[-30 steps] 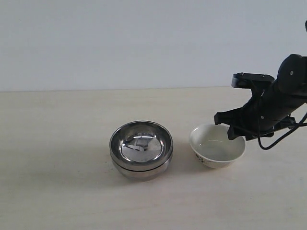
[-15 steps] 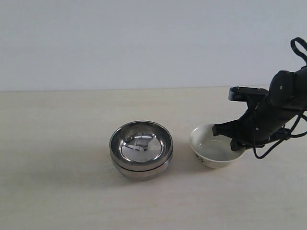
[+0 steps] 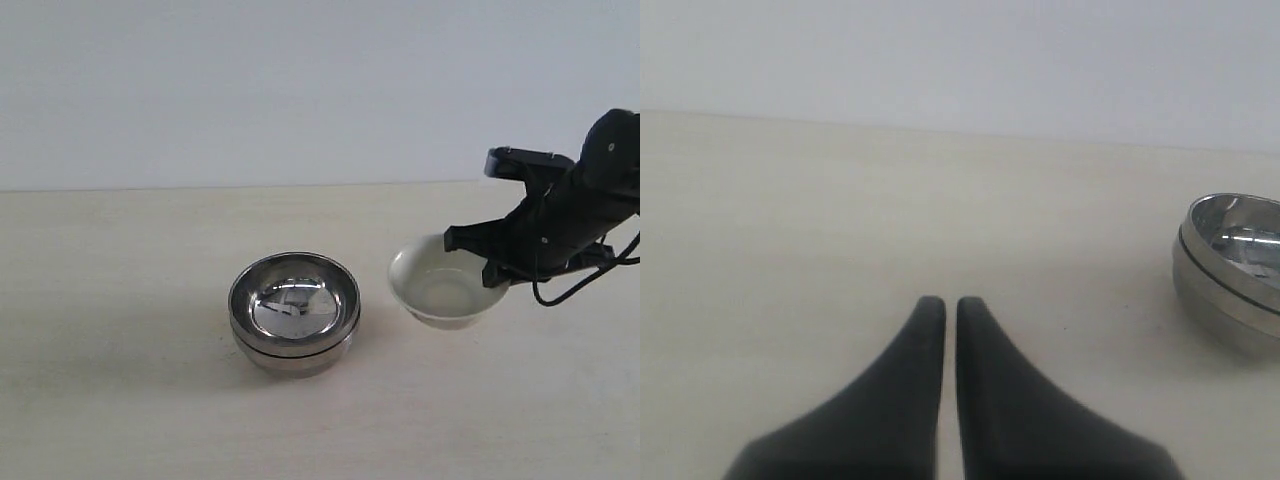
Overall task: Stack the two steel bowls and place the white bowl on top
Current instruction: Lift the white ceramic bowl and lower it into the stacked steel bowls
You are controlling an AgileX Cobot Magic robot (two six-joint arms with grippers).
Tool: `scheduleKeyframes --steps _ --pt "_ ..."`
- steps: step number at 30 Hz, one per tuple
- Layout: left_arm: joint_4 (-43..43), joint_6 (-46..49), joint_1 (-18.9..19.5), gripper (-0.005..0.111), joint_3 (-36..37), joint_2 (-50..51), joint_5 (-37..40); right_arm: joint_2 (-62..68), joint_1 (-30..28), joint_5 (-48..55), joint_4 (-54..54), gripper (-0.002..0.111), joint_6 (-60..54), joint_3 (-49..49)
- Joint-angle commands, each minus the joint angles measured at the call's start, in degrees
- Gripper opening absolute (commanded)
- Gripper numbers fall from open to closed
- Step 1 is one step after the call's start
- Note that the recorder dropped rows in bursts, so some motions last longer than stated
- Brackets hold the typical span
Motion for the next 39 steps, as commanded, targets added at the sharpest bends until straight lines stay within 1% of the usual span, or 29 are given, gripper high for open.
scheduleKeyframes --steps 1,8,12,18,26,35,39 --pt "0.1 0.0 0.1 0.004 0.2 -0.2 -0.2 -6.1 -0.4 1.6 2.1 0.0 -0.4 0.1" --pt "0.1 0.0 0.1 0.004 0.2 -0.2 -0.2 -12.8 0.0 3.7 7.5 0.0 -2.1 0.1" --pt "0.1 0.0 0.1 0.004 0.2 -0.2 -0.2 -14.2 3.0 3.5 8.8 0.0 -2.6 0.1" --pt "0.1 0.0 0.1 0.004 0.2 -0.2 -0.2 -14.1 8.9 1.1 9.6 0.0 -0.9 0.0" --pt "0.1 0.0 0.1 0.004 0.2 -0.2 -0.2 -13.1 14.4 -1.2 12.2 0.0 -0.6 0.0" --pt "0.1 0.0 0.1 0.004 0.2 -0.2 -0.2 -8.9 16.7 -2.0 13.7 0.0 -0.5 -1.9" --pt "0.1 0.0 0.1 0.004 0.2 -0.2 -0.2 -6.6 17.9 -4.0 14.6 0.0 -0.5 -1.9"
